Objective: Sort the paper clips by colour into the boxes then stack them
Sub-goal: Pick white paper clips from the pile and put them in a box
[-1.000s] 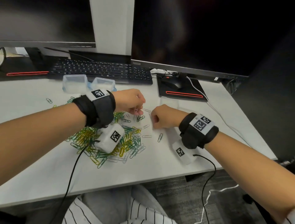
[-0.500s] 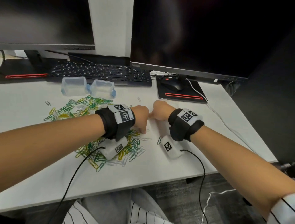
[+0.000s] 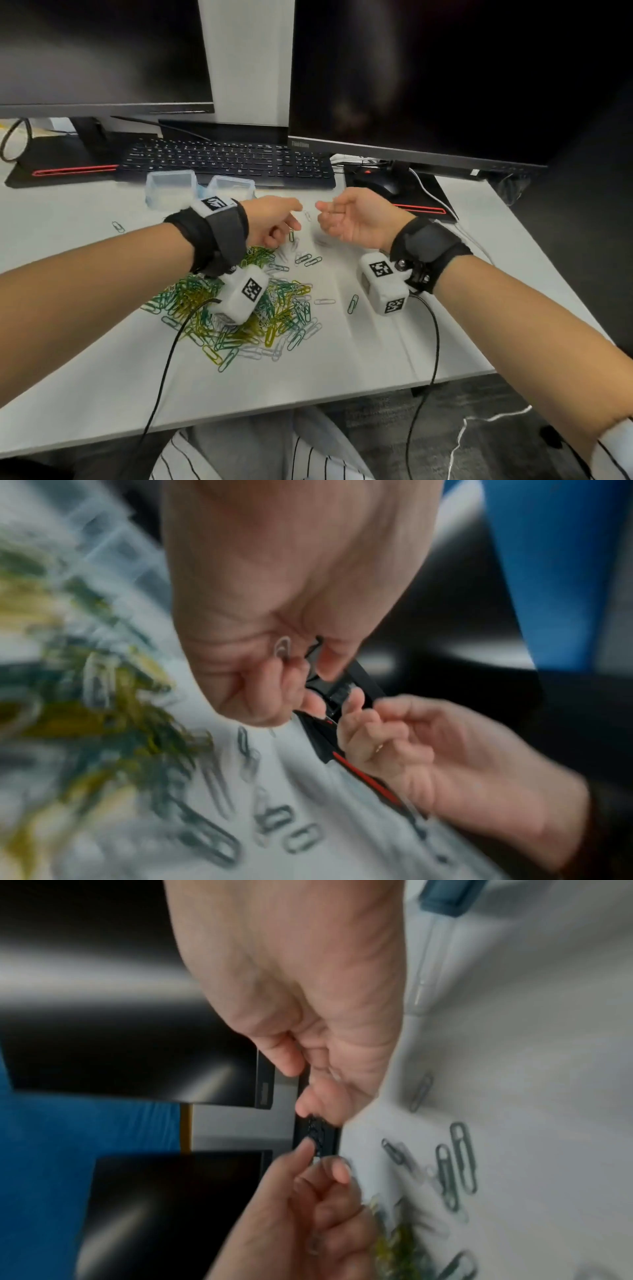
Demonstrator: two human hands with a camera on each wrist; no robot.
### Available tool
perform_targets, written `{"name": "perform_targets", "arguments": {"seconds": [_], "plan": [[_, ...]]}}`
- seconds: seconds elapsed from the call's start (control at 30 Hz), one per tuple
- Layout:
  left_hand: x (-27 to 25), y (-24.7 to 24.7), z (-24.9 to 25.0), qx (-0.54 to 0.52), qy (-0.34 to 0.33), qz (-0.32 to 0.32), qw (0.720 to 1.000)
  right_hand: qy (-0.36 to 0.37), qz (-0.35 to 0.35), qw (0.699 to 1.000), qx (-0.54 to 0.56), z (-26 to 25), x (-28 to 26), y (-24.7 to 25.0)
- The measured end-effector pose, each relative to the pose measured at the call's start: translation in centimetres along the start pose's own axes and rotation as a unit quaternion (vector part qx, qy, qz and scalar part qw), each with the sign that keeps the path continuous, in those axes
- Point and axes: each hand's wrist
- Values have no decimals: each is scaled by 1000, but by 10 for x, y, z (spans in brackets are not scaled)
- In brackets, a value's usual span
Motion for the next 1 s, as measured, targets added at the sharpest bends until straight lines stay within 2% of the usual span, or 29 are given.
{"name": "perform_targets", "arguments": {"seconds": [0.03,0.07,0.1,0.13,0.17,0.2,0.23,0.3,0.4,0.43,0.47,0.5,0.53,0.57,0.6,0.63,0.67,0.7,0.77,0.8,0.83,0.87,0.9,0.97,1.0], "plan": [[2,-3,2,114,-27,62,991,-3,18,999,-50,2,4,0],[3,-6,2,225,-57,121,965,9,27,989,-147,5,7,0],[3,-10,4,315,-79,165,931,28,22,954,-298,8,9,-1],[3,-13,5,381,-91,191,900,39,2,880,-473,11,10,-3],[2,-15,6,429,-98,205,874,46,-19,777,-627,14,12,-4],[3,-18,7,469,-102,213,851,52,-34,679,-731,16,12,-6],[3,-21,7,498,-103,215,834,59,-47,617,-783,17,11,-10],[4,-23,9,532,-96,213,814,51,-78,582,-808,19,10,-16],[2,-22,10,538,-86,190,816,37,-104,569,-815,18,11,-24],[3,-20,10,520,-84,180,831,41,-100,569,-815,17,12,-26],[4,-18,10,478,-77,163,860,45,-89,590,-801,16,14,-27],[6,-14,9,388,-67,119,912,52,-78,648,-756,13,17,-27],[7,-9,10,247,-55,54,966,57,-61,755,-650,8,20,-26],[9,-3,10,95,-48,-13,994,66,-45,867,-491,3,24,-24],[9,5,10,-35,-44,-67,996,63,-28,949,-307,-3,29,-21],[8,14,11,-134,-40,-118,983,53,-22,987,-153,-10,32,-19],[5,21,10,-191,-38,-145,970,44,-11,996,-77,-15,36,-16],[4,26,10,-218,-40,-159,962,46,-5,998,-51,-17,39,-15],[5,29,8,-201,-37,-141,969,47,29,993,-101,-16,52,-14],[5,28,7,-151,-40,-115,981,51,44,981,-180,-14,57,-15],[5,25,7,-77,-51,-84,992,50,47,952,-297,-10,61,-18],[5,21,6,32,-65,-38,997,46,41,897,-437,-9,64,-20],[6,19,5,167,-85,15,982,44,31,831,-554,-7,66,-23],[5,16,4,404,-118,88,903,36,4,695,-718,-4,67,-26],[5,15,2,469,-128,100,868,37,-14,649,-760,-3,67,-29]]}}
Point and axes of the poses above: each hand's wrist, its own x-axis towards the middle knuckle, its own y-axis out of the back of the hand, z = x × y, and after that the axes turned 14 degrees about y, right-handed
